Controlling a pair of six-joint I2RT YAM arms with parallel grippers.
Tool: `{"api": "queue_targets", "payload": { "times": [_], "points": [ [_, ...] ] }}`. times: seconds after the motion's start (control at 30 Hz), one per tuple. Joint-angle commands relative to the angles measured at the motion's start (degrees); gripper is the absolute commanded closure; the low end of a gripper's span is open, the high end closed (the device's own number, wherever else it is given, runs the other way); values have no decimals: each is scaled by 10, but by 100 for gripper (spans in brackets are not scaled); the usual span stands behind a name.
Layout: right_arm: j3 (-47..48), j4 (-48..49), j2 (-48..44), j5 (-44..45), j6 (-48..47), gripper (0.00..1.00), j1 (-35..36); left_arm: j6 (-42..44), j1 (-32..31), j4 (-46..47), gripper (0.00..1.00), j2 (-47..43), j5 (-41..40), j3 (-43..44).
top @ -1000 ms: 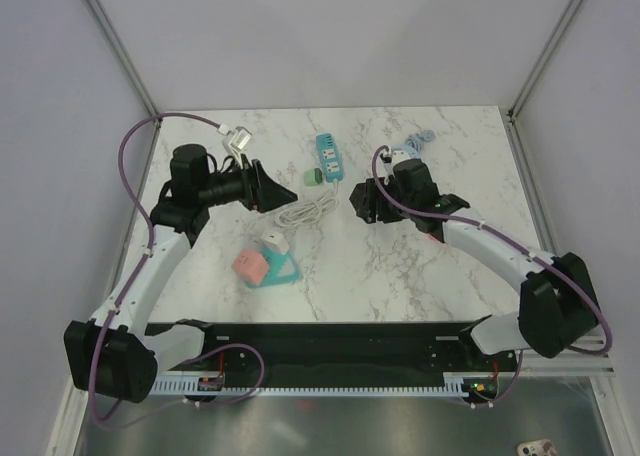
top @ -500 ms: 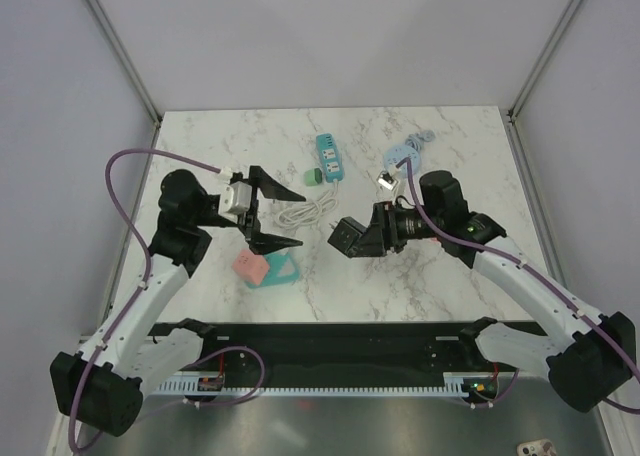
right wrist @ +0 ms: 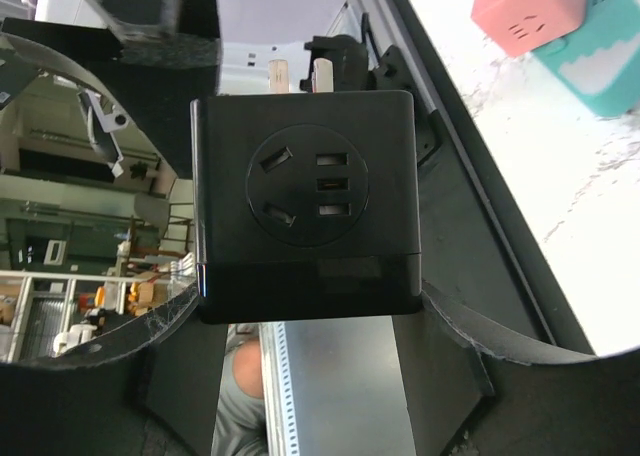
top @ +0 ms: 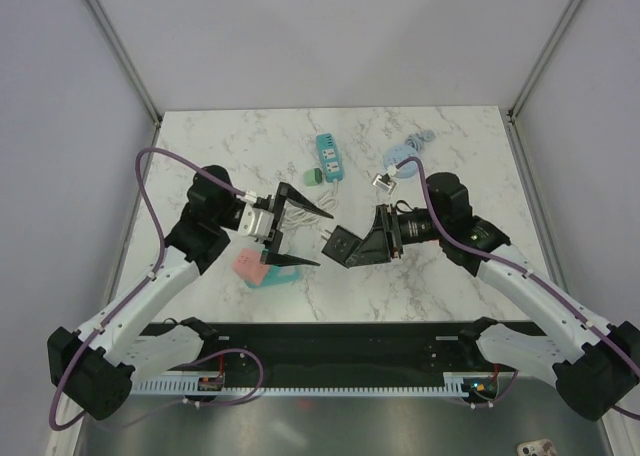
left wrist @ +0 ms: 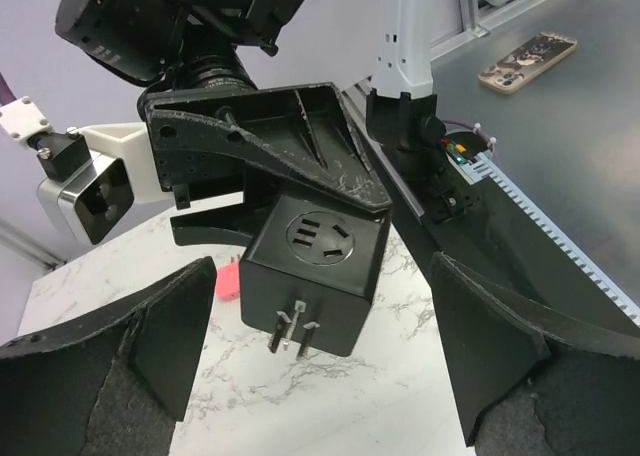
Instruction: Insert the plug
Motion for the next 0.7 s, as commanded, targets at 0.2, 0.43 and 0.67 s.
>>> {"api": "queue_targets", "payload": {
  "times": [0.2,0.43,0.67],
  "points": [
    [1,49,3,-14,19,100,33,66,-29,-17,6,28,-9,19],
    [5,61,10,-9,27,100,39,76,-36,-34,10,29,-1,8],
    [8,79,17,-8,48,100,42,76,-46,-36,18,34,8,-5]
  ]
}}
